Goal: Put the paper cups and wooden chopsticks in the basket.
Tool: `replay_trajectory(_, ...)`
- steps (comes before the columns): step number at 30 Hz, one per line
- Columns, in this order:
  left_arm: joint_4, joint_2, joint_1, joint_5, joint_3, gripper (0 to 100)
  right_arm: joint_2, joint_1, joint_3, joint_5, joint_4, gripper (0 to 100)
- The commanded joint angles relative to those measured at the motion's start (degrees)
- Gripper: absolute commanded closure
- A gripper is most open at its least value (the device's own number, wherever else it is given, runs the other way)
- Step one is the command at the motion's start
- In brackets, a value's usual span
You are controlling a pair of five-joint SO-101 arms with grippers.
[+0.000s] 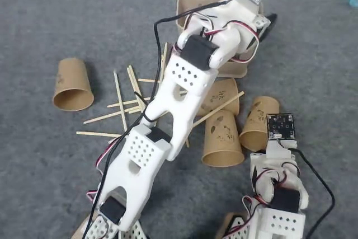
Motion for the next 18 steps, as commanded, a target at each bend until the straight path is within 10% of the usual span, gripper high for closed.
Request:
replay_trajectory(1, 2.11, -1.14, -0.09, -0.35, -4.97, 81, -0.75, 0.40, -0.26, 0.79, -0.75, 98.9)
replay_trajectory(18, 23.82, -23.91, -15.82, 0.09, -10.24, 81, -0.75, 0.31, -0.26, 0.79, -0.75, 99.0)
